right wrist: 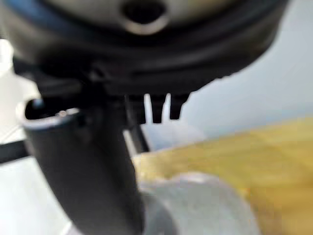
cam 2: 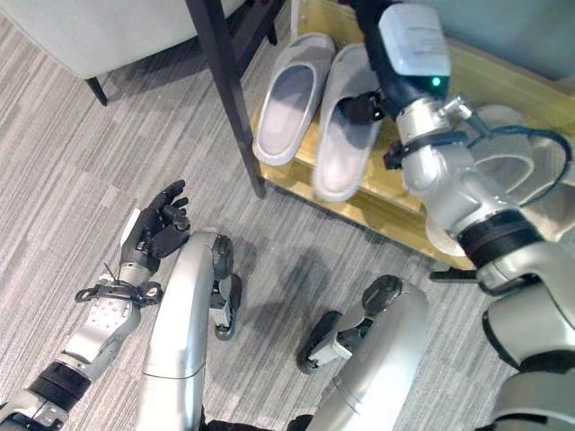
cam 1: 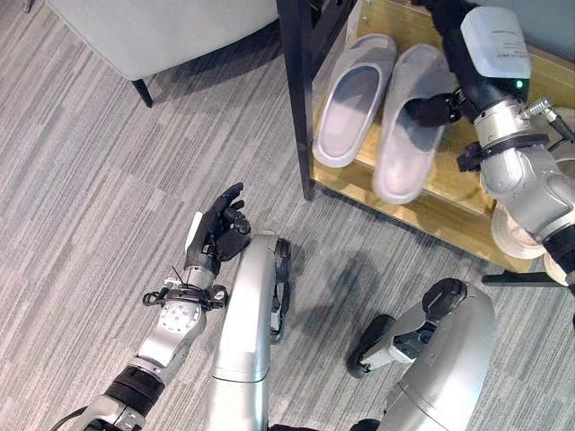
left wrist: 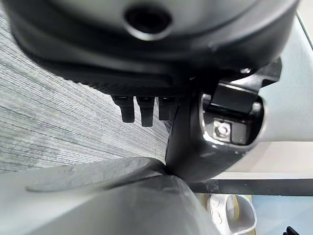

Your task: Arrange the slippers neatly on the shoe rack.

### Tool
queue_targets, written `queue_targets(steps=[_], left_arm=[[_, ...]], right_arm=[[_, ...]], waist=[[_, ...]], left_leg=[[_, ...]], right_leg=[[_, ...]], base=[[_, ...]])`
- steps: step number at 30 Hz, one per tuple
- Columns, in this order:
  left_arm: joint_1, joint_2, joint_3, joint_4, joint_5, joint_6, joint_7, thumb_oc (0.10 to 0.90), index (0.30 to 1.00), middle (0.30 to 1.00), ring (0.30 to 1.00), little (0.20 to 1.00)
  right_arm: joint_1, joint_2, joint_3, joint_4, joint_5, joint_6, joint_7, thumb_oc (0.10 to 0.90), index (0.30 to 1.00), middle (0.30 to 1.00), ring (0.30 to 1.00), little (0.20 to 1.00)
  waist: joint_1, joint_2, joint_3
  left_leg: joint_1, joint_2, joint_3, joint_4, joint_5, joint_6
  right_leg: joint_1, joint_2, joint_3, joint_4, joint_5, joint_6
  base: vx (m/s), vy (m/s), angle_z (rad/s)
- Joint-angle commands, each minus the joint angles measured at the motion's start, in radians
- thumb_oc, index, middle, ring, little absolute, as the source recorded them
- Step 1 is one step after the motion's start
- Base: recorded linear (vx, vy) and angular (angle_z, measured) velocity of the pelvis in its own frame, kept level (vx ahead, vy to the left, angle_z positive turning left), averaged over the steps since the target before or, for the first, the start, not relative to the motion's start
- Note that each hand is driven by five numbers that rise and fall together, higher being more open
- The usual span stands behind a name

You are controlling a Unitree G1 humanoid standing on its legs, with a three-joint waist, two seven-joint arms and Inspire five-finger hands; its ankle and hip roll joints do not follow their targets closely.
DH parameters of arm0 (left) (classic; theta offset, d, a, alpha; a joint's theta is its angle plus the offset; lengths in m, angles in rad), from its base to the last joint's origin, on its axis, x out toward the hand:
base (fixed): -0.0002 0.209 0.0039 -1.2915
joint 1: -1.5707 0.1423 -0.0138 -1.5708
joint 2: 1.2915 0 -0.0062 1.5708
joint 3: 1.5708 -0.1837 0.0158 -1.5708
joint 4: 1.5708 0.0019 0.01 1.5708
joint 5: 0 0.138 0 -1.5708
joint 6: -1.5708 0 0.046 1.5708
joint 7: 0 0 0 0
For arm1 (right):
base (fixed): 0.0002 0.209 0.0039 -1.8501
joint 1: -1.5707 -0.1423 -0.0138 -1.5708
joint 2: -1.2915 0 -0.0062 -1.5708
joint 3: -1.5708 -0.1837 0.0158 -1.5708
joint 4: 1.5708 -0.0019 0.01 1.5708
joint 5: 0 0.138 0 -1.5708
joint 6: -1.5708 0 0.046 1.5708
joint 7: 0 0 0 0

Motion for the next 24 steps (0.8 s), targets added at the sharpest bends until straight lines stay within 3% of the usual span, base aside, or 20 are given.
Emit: queue_targets(steps=[1, 5, 8, 17, 24], left_arm=[[0.162, 0.03, -0.096, -0.017, 0.046, 0.064, -0.044, 0.8, 0.9, 0.9, 0.9, 0.9], [0.165, 0.041, -0.087, -0.011, 0.055, 0.065, -0.034, 0.8, 0.9, 0.9, 0.9, 0.9], [0.167, 0.045, -0.081, -0.014, 0.063, 0.069, -0.032, 0.8, 0.9, 0.9, 0.9, 0.9], [0.172, 0.039, -0.047, -0.017, 0.074, 0.075, -0.034, 0.8, 0.9, 0.9, 0.9, 0.9], [0.178, 0.041, -0.043, -0.024, 0.075, 0.078, -0.043, 0.8, 0.9, 0.9, 0.9, 0.9]], right_arm=[[-0.108, -0.093, -0.054, -0.071, 0.056, -0.042, 0.002, 0.8, 0.9, 0.9, 0.9, 0.9], [-0.182, -0.131, 0.088, -0.023, 0.088, -0.039, 0.073, 0.8, 0.9, 0.9, 0.9, 0.9], [-0.164, -0.143, 0.098, -0.041, 0.1, -0.045, 0.083, 0.8, 0.9, 0.9, 0.9, 0.9], [-0.017, -0.185, -0.038, -0.227, 0.103, -0.067, 0.092, 0.8, 0.9, 0.9, 0.9, 0.9], [0.043, -0.17, -0.113, -0.327, 0.098, -0.076, 0.089, 0.8, 0.9, 0.9, 0.9, 0.9]], waist=[[0.034, -0.009, -0.026], [0.027, -0.012, -0.026], [0.019, -0.012, -0.026], [-0.004, -0.016, -0.026], [-0.009, -0.006, -0.026]], left_leg=[[-0.01, 0.089, -0.039, 0.018, -0.115, -0.068], [-0.01, 0.095, -0.048, 0.018, -0.111, -0.076], [-0.01, 0.098, -0.048, 0.018, -0.109, -0.078], [-0.01, 0.103, -0.048, 0.035, -0.109, -0.079], [-0.01, 0.114, -0.059, 0.054, -0.111, -0.077]], right_leg=[[-0.007, 0.068, 0.069, 0.062, 0.021, -0.105], [-0.007, 0.06, 0.068, 0.067, 0.019, -0.102], [-0.007, 0.058, 0.067, 0.068, 0.017, -0.101], [-0.007, 0.057, 0.062, 0.076, 0.013, -0.1], [-0.007, 0.062, 0.044, 0.065, 0.024, -0.086]], base=[[0.0, 0.0, 0.0], [-0.02, 0.006, -0.03], [-0.02, -0.006, -0.03], [0.0, -0.003, -0.01], [-0.01, 0.012, -0.08]])
